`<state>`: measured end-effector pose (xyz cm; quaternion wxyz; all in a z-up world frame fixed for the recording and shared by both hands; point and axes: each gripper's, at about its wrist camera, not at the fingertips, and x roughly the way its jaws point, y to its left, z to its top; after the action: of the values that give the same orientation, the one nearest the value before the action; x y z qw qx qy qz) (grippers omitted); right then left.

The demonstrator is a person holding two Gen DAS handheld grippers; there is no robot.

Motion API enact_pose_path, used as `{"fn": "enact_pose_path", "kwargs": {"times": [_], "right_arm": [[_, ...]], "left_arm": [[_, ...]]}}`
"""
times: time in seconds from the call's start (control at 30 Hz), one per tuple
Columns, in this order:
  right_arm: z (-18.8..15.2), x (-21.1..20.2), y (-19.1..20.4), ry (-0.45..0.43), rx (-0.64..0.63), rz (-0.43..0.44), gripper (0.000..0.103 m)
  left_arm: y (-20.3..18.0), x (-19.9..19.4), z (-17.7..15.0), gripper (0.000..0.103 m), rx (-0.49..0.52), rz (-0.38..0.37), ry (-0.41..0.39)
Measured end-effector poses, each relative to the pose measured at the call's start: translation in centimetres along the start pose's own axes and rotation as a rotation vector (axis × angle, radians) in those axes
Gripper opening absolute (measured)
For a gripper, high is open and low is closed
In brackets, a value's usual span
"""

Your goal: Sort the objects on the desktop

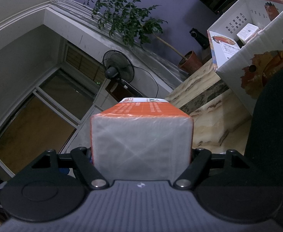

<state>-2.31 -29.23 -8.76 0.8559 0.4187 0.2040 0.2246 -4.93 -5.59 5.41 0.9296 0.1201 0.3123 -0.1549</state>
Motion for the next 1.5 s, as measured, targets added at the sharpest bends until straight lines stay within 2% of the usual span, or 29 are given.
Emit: {"fn": "enact_pose_path", "kwargs": {"times": [1.5], "right_arm": [[-0.16, 0.05, 0.16, 0.009, -0.004, -0.001, 0.078]], "left_arm": [[-0.16, 0.12, -0.15, 0.102, 0.012, 0.017, 0.003]]}}
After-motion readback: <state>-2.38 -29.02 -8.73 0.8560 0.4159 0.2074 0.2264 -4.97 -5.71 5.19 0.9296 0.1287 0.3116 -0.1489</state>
